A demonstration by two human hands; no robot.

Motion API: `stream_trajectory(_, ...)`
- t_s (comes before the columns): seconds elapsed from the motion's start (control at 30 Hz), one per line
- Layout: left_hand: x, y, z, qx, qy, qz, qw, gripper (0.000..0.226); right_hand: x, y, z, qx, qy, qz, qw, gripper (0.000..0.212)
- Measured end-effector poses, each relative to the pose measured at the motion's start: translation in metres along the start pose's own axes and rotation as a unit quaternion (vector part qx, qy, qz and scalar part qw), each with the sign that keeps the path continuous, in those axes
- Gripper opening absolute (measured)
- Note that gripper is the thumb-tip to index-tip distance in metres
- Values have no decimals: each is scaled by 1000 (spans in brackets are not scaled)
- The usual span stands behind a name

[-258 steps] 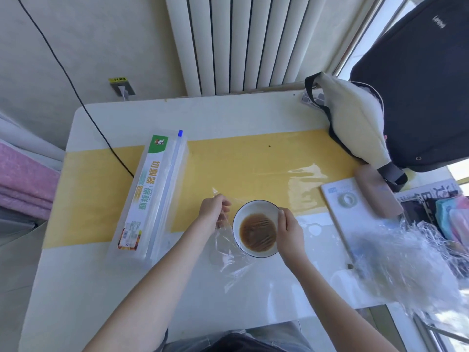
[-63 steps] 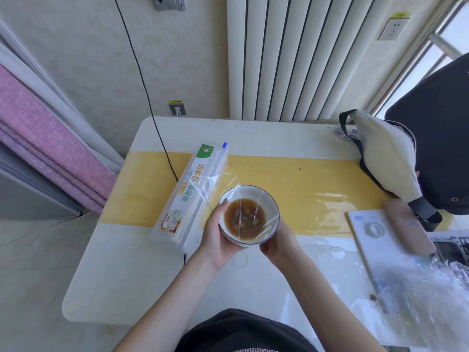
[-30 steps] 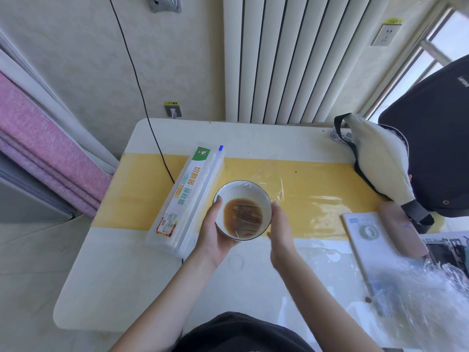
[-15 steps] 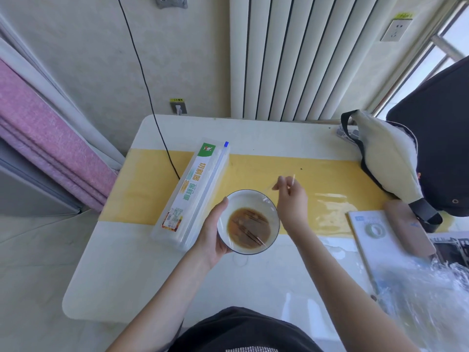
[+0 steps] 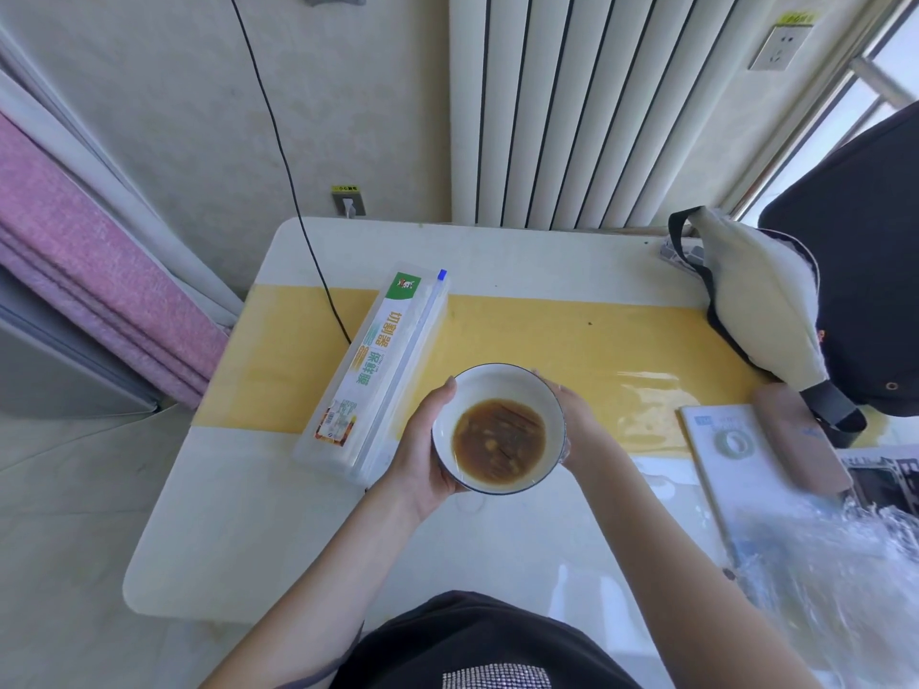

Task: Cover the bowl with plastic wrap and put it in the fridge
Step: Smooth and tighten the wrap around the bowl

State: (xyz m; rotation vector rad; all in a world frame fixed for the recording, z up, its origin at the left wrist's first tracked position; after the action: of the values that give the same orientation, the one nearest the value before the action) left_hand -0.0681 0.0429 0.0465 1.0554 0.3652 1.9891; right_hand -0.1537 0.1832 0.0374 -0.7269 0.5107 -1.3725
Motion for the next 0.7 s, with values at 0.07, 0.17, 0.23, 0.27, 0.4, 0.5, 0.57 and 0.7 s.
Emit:
stream_trajectory(0.07,0,1,0,4,6,6,1000,70,1,6,-4,34,-23,-12,999,16)
stream_trajectory(0.17,-2,3,-1,6,15,14,1000,52,1,11,-4,70,-73,-37,994,26)
stream_trajectory(0.23,-2,4,-1,3,18,24,1000,50,4,12,1,74,-114,-40,990,24)
stream_trajectory(0.27,-2,5,-1,1,17,25,1000,51,8,11,6,74,-138,-34,987,23)
stream_trajectory(0.4,-4,8,-4,9,25,27,999,44,19,18,5,95,-185,-95,973,20)
stream_trajectory(0.5,-5,11,-3,17,34,36,999,38,31,23,7,105,-270,-111,951,43)
stream_trajectory(0.57,-3,11,-3,19,29,28,999,43,36,25,11,124,-312,-149,930,51)
stream_trajectory(0.7,1,8,-3,15,9,13,1000,42,44,26,19,122,-360,-215,900,49)
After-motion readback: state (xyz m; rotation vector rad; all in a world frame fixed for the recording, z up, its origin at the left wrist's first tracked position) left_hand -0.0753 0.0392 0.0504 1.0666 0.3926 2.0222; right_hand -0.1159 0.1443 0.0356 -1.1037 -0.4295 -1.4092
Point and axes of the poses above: each hand's wrist, its own z-axis away from the middle knuckle, its own x-axis out of the palm, y = z × x, the point moved 4 cm from there along -z, towards the middle knuckle, and after that the axes turned 3 degrees about -y, right-handed, at the moved point
